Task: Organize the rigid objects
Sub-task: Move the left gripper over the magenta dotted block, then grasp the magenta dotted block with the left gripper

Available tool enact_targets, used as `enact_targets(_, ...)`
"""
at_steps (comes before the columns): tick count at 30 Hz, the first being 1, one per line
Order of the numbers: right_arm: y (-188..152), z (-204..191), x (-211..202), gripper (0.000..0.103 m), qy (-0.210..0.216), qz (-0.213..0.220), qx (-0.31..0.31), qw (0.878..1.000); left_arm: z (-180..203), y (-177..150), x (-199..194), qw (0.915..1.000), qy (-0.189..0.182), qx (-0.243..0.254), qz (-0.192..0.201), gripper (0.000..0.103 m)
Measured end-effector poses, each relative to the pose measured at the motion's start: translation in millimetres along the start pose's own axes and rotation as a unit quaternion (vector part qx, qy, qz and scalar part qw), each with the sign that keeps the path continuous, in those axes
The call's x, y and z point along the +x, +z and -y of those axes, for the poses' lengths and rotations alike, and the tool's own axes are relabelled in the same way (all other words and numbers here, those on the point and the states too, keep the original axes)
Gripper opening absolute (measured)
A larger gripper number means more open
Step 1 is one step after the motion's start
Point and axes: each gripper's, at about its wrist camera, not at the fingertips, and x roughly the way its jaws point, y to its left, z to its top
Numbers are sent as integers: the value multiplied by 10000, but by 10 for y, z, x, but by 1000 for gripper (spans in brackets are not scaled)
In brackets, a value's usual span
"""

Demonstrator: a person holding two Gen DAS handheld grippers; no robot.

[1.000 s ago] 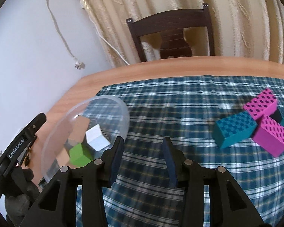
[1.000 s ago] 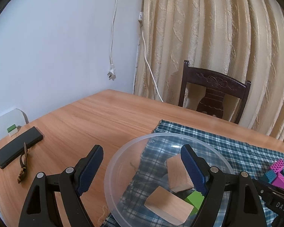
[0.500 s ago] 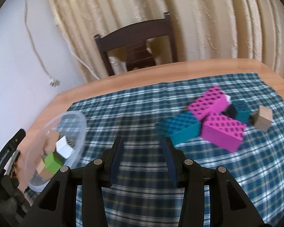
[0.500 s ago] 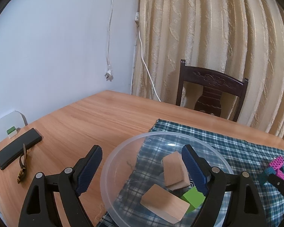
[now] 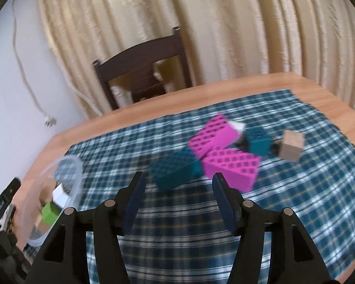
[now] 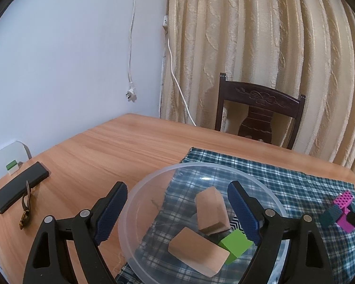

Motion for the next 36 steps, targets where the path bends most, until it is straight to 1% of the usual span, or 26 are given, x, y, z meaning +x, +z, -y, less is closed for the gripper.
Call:
enact_targets(2, -1, 17, -7, 90, -18, 0, 20, 10000, 86, 15, -17, 9998, -117, 128, 33, 60)
enact_targets(5, -8, 47, -17, 91, -52, 1, 62, 10000, 225, 29, -6, 9989, -326, 328, -22, 60)
enact_targets(8, -18, 91, -28, 91, -86, 3, 116, 9999, 328, 48, 16, 9978, -419, 506, -92, 60)
enact_targets(9, -20, 102, -30, 91, -100, 1, 131, 9999, 357, 51, 25, 9974, -453, 545, -118, 62)
enact_targets(10, -22, 106, -28, 91, -111, 0, 142, 9998, 377, 50, 37, 9972, -466, 574, -147, 66)
enact_targets(12, -27, 126, -29, 92, -131, -4, 172, 9998, 408, 50, 68, 9966, -430, 661, -231, 70)
enact_targets(21, -33, 139, -26, 92, -174, -17, 171, 9997, 467, 88, 284, 9943, -417, 764, -623, 73)
enact_targets(32, -36, 152, -30, 92, -182, -19, 165, 9997, 432, 198, 464, 9905, -695, 709, -955, 73)
enact_targets(36, -35, 147, -28, 92, -183, -17, 166, 9997, 438, 251, 532, 9891, -775, 735, -1010, 73)
